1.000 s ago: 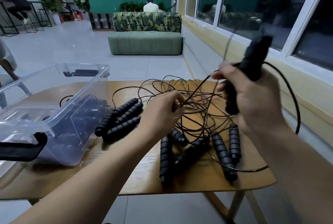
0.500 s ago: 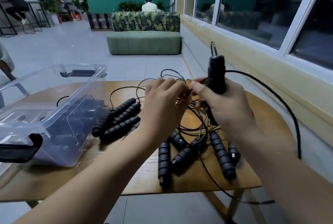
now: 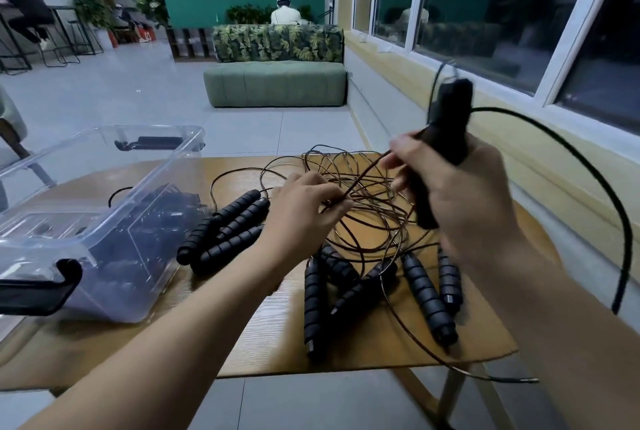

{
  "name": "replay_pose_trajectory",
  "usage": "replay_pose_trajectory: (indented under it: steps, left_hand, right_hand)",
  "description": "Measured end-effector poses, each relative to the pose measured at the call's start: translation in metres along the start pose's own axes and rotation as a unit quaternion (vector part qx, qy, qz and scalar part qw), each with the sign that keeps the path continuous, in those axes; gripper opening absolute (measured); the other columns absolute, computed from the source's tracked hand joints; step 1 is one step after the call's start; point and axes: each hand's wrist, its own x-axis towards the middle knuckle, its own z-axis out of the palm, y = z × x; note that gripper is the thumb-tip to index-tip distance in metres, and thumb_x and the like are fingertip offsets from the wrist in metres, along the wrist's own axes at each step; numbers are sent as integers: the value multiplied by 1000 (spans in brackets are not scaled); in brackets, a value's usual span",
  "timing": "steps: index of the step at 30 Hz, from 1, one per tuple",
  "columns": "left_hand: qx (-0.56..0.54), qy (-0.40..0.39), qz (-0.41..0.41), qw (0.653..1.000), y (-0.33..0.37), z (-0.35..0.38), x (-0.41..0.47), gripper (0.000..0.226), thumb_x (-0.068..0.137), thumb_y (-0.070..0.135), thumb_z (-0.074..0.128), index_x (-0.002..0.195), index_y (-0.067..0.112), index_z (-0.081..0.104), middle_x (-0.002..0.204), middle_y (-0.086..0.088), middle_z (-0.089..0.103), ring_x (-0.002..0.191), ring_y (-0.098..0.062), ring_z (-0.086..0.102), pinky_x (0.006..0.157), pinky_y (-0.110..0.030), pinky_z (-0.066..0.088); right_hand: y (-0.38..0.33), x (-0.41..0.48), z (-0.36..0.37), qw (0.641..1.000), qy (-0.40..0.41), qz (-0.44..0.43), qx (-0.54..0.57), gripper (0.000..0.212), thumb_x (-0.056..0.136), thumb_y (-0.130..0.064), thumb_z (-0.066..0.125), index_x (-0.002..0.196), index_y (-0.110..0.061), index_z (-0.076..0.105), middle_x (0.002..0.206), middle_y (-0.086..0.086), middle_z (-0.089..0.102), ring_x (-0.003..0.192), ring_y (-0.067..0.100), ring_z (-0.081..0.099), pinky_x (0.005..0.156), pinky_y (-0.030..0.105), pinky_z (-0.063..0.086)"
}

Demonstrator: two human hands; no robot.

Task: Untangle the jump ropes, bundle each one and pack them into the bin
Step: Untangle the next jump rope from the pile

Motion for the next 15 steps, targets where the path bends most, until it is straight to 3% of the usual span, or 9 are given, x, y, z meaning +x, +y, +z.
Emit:
replay_pose_trajectory:
  steps: [5,11,15]
  left_hand:
    - [-7,49,-40,998,-13,-16,7,32,95,58,68,106,32,82,101,14,59,108,-17,51,96,-52,48]
    - [7,81,-10,997,4,-24,6,26,95,49,74,103,26,83,98,11,59,102,-20,52,90,-51,50]
    - [43,76,24,996,22,-20,1,26,98,46,71,97,23,81,99,9,62,101,-22,51,90,-46,45]
  right_hand:
    - [1,18,-21,991,96,35,82,20,99,-22,76,109,-5,73,88,7,80,62,15,64,57,26,49]
    - [15,14,-11,996,45,42,68,16,96,-29,80,107,-17,78,95,11,80,66,18,64,62,31,51]
    - [18,6,3,998,-1,30,52,20,96,-29,80,111,-16,79,96,13,80,65,21,65,64,33,52]
